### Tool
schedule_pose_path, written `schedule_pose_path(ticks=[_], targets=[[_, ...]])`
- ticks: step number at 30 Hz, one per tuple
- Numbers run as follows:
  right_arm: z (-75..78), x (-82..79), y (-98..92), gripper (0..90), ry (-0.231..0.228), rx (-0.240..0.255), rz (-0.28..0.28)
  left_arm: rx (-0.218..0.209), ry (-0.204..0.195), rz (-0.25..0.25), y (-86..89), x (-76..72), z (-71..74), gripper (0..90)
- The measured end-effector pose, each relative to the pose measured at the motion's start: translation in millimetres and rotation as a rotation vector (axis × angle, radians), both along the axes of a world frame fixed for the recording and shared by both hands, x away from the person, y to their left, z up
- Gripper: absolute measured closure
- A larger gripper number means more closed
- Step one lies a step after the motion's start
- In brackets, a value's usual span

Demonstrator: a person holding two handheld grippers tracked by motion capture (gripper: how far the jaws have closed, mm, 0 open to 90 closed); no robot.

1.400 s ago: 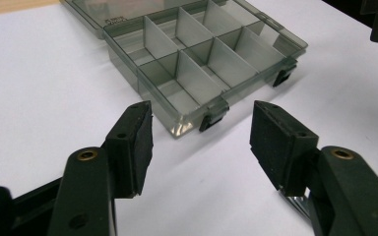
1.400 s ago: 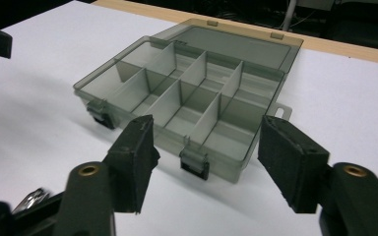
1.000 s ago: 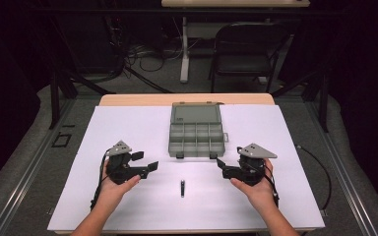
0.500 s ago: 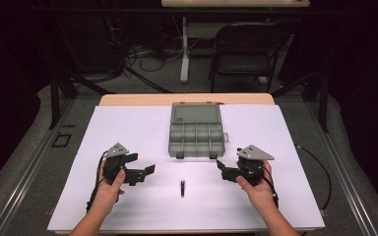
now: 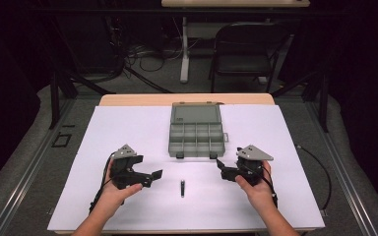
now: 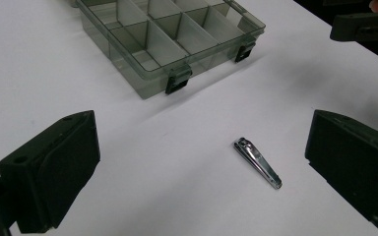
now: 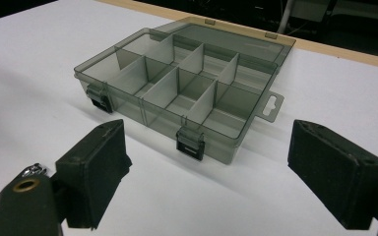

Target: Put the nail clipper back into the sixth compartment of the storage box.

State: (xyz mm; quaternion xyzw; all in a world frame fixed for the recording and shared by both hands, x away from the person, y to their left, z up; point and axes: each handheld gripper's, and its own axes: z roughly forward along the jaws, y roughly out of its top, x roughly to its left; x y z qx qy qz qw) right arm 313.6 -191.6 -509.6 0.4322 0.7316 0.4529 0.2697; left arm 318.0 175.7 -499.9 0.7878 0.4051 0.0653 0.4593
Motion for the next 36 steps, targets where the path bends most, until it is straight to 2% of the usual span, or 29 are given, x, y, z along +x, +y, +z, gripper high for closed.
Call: schedule_pose_path(ticks=[2, 4, 7, 10, 11, 14, 18, 24, 30, 33, 34, 35, 36], targets=[[0.3, -1.7, -0.2, 14.5, 0.005, -0.012, 0.003, 0.005, 0.007, -0.001, -1.9, -0.5, 0.3, 0.2], [0.8, -4.9, -0.2, 14.5, -0.012, -0.035, -0.003, 0.012, 0.021, -0.014, -10.4, -2.0, 1.1, 0.3], [3.0, -6.7, -0.1, 14.5, -0.023, -0.031, -0.004, 0.023, 0.020, -0.021, -18.5, -2.4, 1.6, 0.3], [4.2, -7.1, 0.0, 14.5, -0.035, -0.033, 0.000, 0.061, 0.025, -0.039, -31.8, -2.1, 2.3, 0.5], [3.9, -6.9, 0.0, 14.5, -0.034, -0.031, 0.000, 0.084, 0.027, -0.054, -40.3, -1.5, 2.4, 0.7], [2.3, -5.6, -0.4, 14.5, -0.016, -0.024, 0.004, 0.099, 0.023, -0.078, -52.5, -0.8, 1.4, 2.6], [1.3, -5.1, -1.1, 14.6, -0.015, -0.020, -0.002, 0.121, 0.030, -0.096, -65.1, 0.1, -3.4, 6.8], [0.9, -5.5, -1.2, 14.6, -0.011, -0.021, 0.001, 0.131, 0.040, -0.103, -71.1, 0.5, -8.7, 14.9], [0.9, -5.8, -0.2, 14.7, -0.013, -0.021, 0.003, 0.134, 0.040, -0.097, -71.2, -0.5, -11.2, 16.7], [0.4, -5.7, 0.1, 14.7, -0.011, -0.024, 0.007, 0.140, 0.039, -0.101, -71.3, -2.3, -13.2, 24.8], [0.0, -5.6, 0.4, 14.7, -0.010, -0.025, 0.007, 0.143, 0.039, -0.102, -72.1, -3.1, -14.5, 24.8], [-0.9, -5.2, 0.9, 14.7, -0.016, -0.022, 0.005, 0.146, 0.039, -0.101, -73.2, -4.2, -15.6, 28.9], [-0.8, -5.6, 1.0, 14.7, -0.006, -0.027, 0.006, 0.149, 0.041, -0.104, -73.9, -5.0, -16.2, 38.1]])
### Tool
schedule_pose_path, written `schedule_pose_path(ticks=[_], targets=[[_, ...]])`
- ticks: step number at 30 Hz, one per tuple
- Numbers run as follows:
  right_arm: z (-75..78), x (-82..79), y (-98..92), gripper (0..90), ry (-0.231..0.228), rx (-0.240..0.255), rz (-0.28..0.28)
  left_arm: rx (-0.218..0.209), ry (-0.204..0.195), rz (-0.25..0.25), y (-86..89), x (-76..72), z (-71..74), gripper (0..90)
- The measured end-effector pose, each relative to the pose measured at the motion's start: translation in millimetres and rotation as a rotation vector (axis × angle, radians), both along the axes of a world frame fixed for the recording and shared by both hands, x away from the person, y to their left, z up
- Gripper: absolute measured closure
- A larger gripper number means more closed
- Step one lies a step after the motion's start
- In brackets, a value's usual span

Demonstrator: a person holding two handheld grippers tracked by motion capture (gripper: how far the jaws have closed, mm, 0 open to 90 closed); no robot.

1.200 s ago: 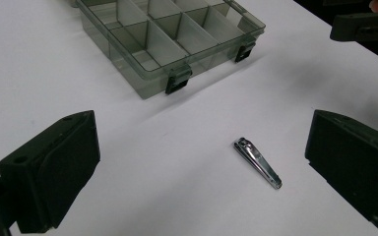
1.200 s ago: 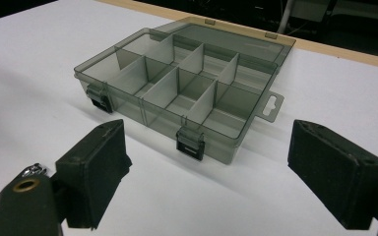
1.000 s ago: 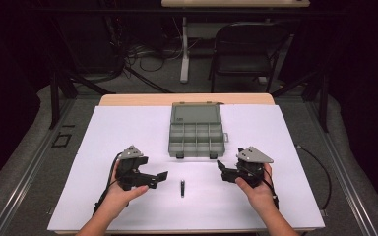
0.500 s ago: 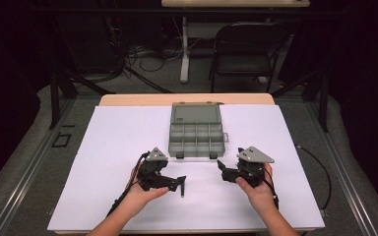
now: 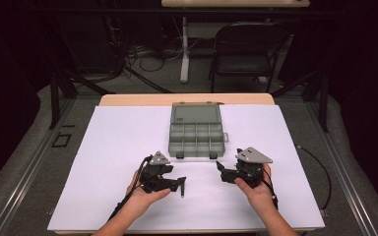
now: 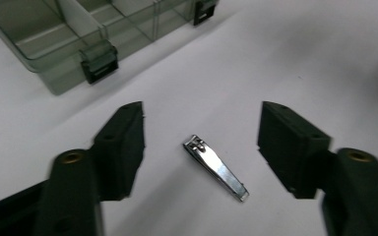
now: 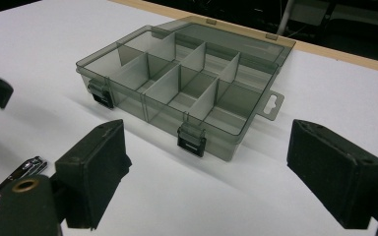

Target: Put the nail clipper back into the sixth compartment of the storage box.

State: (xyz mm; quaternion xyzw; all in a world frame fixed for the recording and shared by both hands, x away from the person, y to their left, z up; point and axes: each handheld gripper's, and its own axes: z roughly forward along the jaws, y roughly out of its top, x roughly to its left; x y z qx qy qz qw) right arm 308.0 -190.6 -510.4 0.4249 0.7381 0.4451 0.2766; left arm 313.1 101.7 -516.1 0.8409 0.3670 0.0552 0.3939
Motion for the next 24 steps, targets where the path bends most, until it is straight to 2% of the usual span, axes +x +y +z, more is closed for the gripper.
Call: schedule_pose_path(ticks=[1, 2, 4, 5, 6, 7, 9, 13, 17, 18, 21, 24], targets=[[0.0, 0.0, 0.0, 14.7, 0.000, 0.000, 0.000, -0.003, 0.011, -0.010, -1.3, -0.9, -0.9, 38.1], [-0.3, 0.1, -0.1, 14.7, -0.001, -0.003, 0.004, 0.022, 0.012, -0.024, -4.0, -3.0, -2.8, 44.0], [-0.8, 0.3, -0.1, 14.8, -0.003, 0.001, 0.000, 0.055, 0.009, -0.007, -6.7, -6.0, -5.3, 49.6], [-0.8, 0.3, -0.5, 14.8, -0.001, -0.001, -0.001, 0.057, 0.006, 0.003, -7.5, -7.2, -6.3, 53.3], [-0.8, 0.3, -0.5, 14.8, -0.001, -0.001, -0.001, 0.057, 0.006, 0.003, -7.5, -7.2, -6.3, 62.1], [-0.7, 0.3, -0.8, 14.8, 0.003, -0.002, 0.001, 0.042, 0.016, -0.010, -7.8, -8.4, -7.7, 62.1], [-1.5, 0.7, -1.3, 14.8, 0.003, -0.001, -0.002, 0.051, 0.024, -0.015, -9.0, -10.7, -10.1, 76.7], [-1.4, 0.6, -1.3, 14.8, -0.004, -0.001, -0.002, 0.041, 0.028, -0.018, -11.3, -14.2, -12.7, 88.2], [-1.8, 0.5, -1.2, 14.8, 0.004, -0.004, 0.001, 0.038, 0.041, -0.039, -16.2, -17.1, -16.5, 90.0], [-2.1, 0.6, -1.2, 14.8, 0.004, -0.004, 0.003, 0.046, 0.054, -0.058, -19.6, -18.6, -19.3, 90.0], [-2.5, 0.7, -1.2, 14.8, 0.006, -0.007, 0.005, 0.047, 0.076, -0.064, -24.2, -20.2, -23.6, 90.0], [-2.7, 0.7, -1.1, 14.8, 0.003, -0.004, 0.007, 0.071, 0.084, -0.073, -29.2, -21.8, -29.3, 90.0]])
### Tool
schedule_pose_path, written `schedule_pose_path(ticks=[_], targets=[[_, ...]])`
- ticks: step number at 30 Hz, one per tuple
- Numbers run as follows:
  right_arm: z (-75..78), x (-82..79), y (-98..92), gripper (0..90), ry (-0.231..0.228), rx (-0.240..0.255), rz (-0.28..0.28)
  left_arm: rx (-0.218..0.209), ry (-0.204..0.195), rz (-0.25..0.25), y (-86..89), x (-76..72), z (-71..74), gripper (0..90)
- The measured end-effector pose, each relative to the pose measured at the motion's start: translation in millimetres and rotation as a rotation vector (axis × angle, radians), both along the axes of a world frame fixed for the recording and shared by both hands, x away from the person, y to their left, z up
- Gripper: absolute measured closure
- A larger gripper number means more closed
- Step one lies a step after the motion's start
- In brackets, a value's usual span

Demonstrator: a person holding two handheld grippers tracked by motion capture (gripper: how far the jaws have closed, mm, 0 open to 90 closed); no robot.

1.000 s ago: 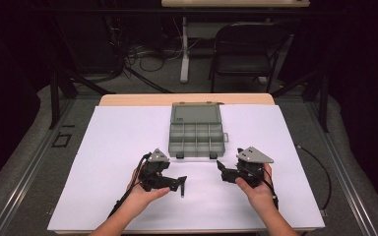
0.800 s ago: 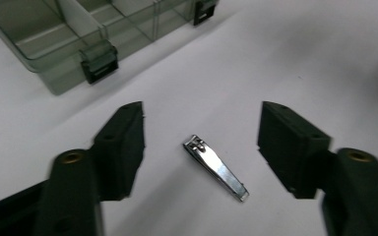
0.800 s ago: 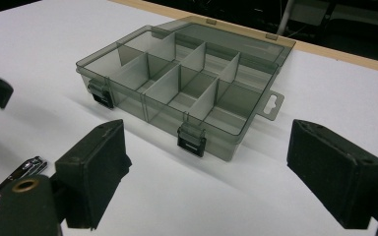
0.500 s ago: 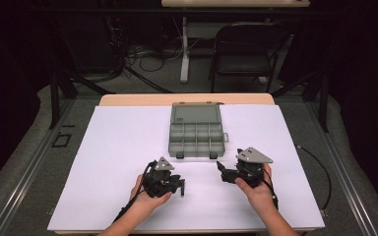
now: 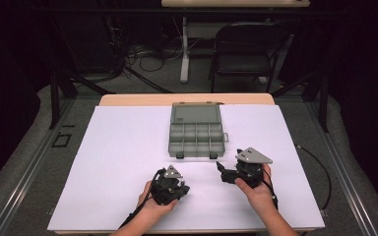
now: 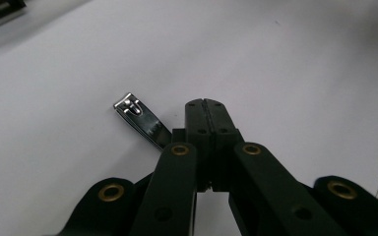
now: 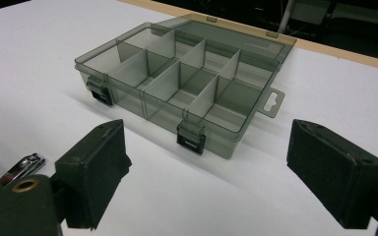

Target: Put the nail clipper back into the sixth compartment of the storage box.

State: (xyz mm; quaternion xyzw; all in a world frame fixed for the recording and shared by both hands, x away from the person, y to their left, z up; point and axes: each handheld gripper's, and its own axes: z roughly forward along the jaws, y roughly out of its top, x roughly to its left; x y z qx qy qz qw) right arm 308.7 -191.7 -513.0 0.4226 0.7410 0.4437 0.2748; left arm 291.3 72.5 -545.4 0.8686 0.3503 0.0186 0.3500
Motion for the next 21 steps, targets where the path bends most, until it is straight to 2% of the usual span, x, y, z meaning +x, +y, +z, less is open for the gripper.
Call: schedule_pose_path(ticks=[2, 12, 21], targets=[[0.0, -0.2, 0.1, 14.8, -0.004, 0.002, 0.002, 0.014, 0.004, -0.004, -1.2, -0.9, -3.3, 90.0], [-0.4, -0.6, 1.0, 14.6, 0.003, 0.012, 0.009, 0.022, 0.010, -0.006, 3.5, -2.4, -3.3, 90.0], [-1.0, 0.1, 0.6, 14.6, 0.003, 0.020, 0.008, 0.049, -0.002, 0.003, 10.2, -3.9, -1.7, 90.0]])
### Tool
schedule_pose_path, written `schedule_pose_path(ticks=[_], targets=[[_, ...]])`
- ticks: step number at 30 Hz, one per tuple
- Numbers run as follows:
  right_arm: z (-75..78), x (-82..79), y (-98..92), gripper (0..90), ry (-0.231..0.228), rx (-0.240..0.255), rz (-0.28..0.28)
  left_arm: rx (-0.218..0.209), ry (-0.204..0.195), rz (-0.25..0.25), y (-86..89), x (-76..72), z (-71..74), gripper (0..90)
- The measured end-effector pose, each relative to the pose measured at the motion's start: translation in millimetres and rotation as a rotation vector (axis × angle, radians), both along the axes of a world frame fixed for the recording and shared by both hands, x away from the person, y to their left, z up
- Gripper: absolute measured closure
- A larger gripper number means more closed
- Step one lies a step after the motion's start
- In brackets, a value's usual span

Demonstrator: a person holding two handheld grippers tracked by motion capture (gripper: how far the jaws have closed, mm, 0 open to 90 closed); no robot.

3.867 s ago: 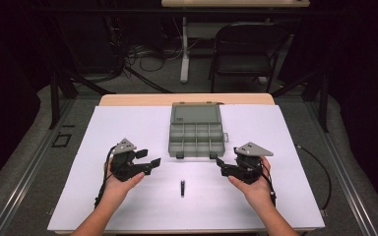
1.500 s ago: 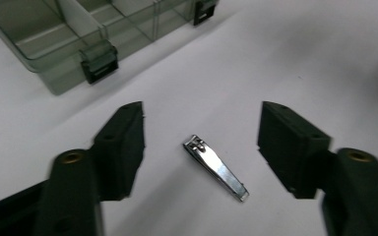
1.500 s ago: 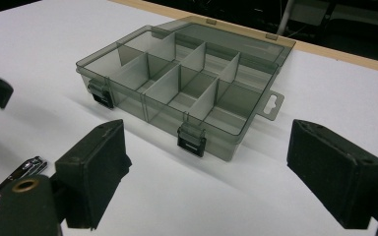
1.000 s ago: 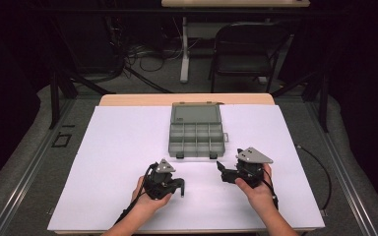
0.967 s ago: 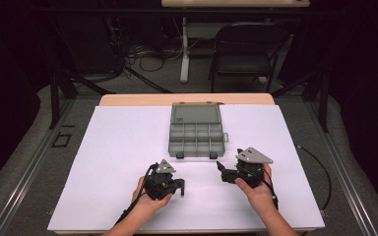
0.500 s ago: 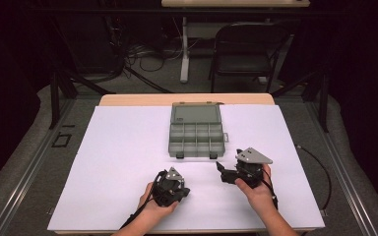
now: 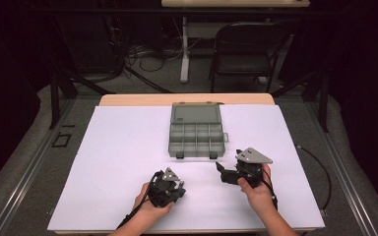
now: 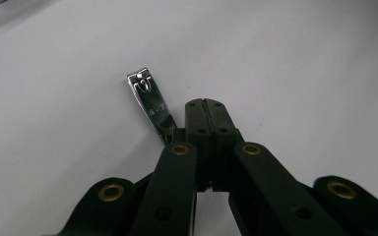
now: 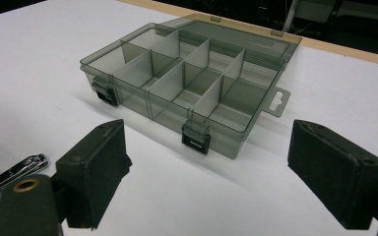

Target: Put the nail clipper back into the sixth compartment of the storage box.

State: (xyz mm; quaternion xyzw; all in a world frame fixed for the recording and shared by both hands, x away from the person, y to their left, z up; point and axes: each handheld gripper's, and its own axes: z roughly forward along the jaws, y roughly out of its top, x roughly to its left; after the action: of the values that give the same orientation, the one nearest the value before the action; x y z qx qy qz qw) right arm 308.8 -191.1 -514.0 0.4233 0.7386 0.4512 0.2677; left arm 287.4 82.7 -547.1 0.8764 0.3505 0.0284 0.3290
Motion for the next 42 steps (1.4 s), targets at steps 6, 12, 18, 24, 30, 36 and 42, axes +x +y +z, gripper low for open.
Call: schedule_pose_path(ticks=[6, 12, 18, 24, 30, 36, 42], targets=[[0.1, -0.2, 0.2, 14.6, -0.001, -0.002, -0.001, 0.017, -0.013, 0.002, 5.5, -1.3, 1.1, 90.0], [-0.7, -0.2, 0.7, 14.6, 0.008, -0.006, 0.002, 0.009, -0.007, 0.009, 11.8, -2.0, 0.3, 90.0], [-0.5, -0.3, 0.5, 14.6, 0.007, -0.005, 0.003, 0.007, -0.006, 0.013, 15.0, -0.8, 0.8, 90.0], [-0.7, -0.1, -0.1, 14.6, 0.008, -0.004, 0.002, 0.003, -0.006, 0.018, 15.9, -1.0, 0.2, 90.0], [-1.0, 0.0, 0.0, 14.6, 0.013, -0.006, -0.001, 0.010, -0.003, 0.006, 14.1, -2.0, -1.1, 90.0], [-1.0, 0.5, -1.0, 14.7, 0.012, -0.006, 0.004, -0.003, -0.013, 0.013, 16.6, -1.9, 2.8, 89.5], [-1.2, 0.6, -1.0, 14.7, 0.009, -0.006, 0.003, -0.029, -0.036, 0.025, 21.3, -1.3, 11.6, 86.4]])
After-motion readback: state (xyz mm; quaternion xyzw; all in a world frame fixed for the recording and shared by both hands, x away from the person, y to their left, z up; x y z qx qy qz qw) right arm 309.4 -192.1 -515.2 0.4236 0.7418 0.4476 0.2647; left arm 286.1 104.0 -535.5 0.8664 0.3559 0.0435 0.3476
